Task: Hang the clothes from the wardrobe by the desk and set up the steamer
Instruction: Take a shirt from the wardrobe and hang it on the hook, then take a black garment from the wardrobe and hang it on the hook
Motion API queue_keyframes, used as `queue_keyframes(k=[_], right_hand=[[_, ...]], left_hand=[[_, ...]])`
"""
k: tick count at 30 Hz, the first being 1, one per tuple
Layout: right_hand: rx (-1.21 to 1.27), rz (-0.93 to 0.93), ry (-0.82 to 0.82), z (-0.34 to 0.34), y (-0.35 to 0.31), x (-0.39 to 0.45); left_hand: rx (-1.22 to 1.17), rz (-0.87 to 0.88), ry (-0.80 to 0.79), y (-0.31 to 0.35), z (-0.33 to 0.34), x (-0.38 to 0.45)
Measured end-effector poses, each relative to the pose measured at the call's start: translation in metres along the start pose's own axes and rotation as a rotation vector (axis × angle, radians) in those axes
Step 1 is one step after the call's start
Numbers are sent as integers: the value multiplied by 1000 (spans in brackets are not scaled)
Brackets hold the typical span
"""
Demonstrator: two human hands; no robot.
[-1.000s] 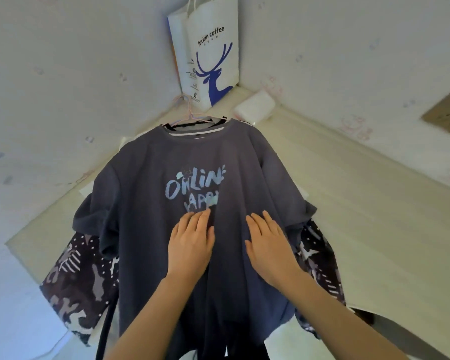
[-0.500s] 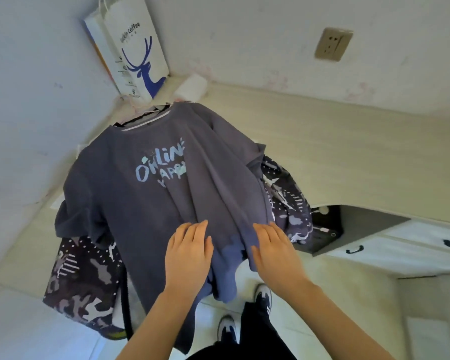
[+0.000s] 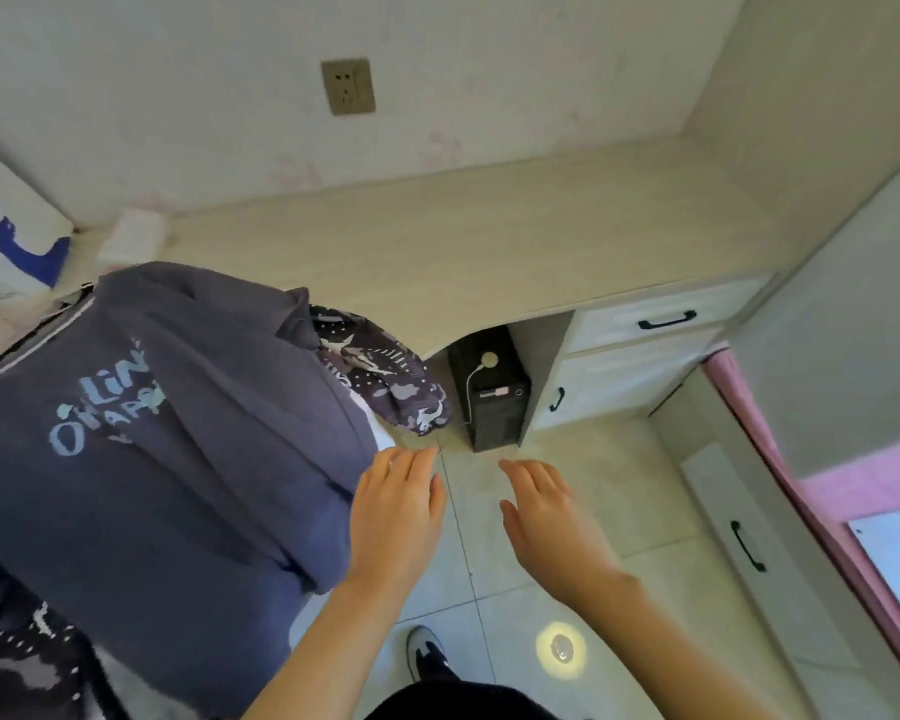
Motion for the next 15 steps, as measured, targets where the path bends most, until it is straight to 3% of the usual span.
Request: queue_keyframes(k=[15], right_hand=[[-30,398,180,-75,163,-268]], left_hand=[[-176,328,-210,272,84,-128]])
Point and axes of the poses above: each hand's wrist, its own x-axis towards the middle knuckle, its own z-axis out of the palm, y = z × x, the point moved 4 cm from there along x, towards the middle knuckle, and after that the axes turned 9 degrees about -z, right-handed, at the moved point
